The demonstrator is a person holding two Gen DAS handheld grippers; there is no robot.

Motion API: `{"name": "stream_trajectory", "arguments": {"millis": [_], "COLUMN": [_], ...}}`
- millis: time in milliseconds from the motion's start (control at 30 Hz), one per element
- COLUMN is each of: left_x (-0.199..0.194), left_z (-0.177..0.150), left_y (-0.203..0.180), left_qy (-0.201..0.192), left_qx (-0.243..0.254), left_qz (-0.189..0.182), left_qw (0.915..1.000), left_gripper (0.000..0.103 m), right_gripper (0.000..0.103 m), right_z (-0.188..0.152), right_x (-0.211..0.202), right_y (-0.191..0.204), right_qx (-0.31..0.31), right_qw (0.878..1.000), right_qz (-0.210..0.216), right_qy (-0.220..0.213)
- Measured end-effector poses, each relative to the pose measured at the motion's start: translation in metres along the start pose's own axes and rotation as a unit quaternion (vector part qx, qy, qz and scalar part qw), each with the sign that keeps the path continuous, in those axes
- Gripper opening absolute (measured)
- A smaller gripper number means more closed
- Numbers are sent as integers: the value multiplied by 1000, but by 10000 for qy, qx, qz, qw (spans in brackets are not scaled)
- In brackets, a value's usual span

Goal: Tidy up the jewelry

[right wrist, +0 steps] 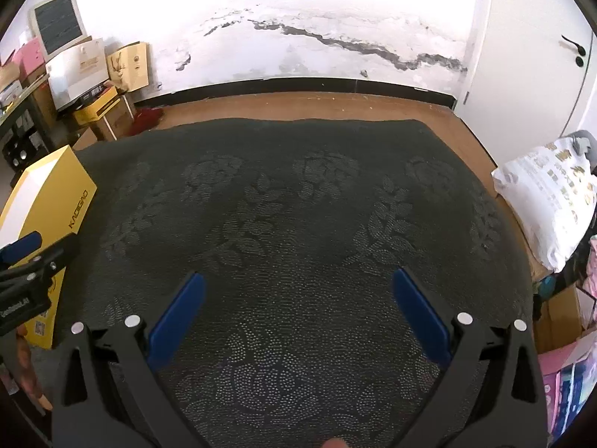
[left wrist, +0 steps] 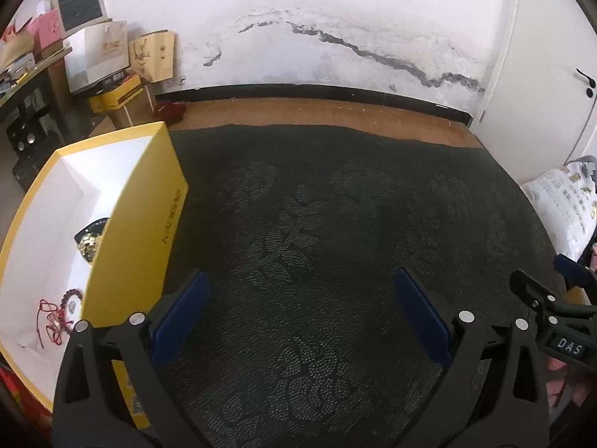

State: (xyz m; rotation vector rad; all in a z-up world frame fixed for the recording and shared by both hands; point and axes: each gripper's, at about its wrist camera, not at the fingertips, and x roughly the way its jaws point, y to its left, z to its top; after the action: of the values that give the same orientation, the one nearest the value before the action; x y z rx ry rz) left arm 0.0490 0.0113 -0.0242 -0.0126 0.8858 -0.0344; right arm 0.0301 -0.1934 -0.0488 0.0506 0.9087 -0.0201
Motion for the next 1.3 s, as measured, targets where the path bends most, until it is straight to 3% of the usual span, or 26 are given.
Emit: {"name": "stream_trajectory", "arguments": {"millis": [1300], "left_x": [17], "left_z": [-1], "left_y": [-11], "left_qy": [116], "left_qx": [196], "left_qz": [136], "left_qw": [9996], "left_gripper": [97], "right_gripper": [97], "right_z": [-1], "right_x": [14], "right_y": [-2], "right_qx": [-44], "right_qw": [9999], "right_qz": [-64], "right_qy": [106]}}
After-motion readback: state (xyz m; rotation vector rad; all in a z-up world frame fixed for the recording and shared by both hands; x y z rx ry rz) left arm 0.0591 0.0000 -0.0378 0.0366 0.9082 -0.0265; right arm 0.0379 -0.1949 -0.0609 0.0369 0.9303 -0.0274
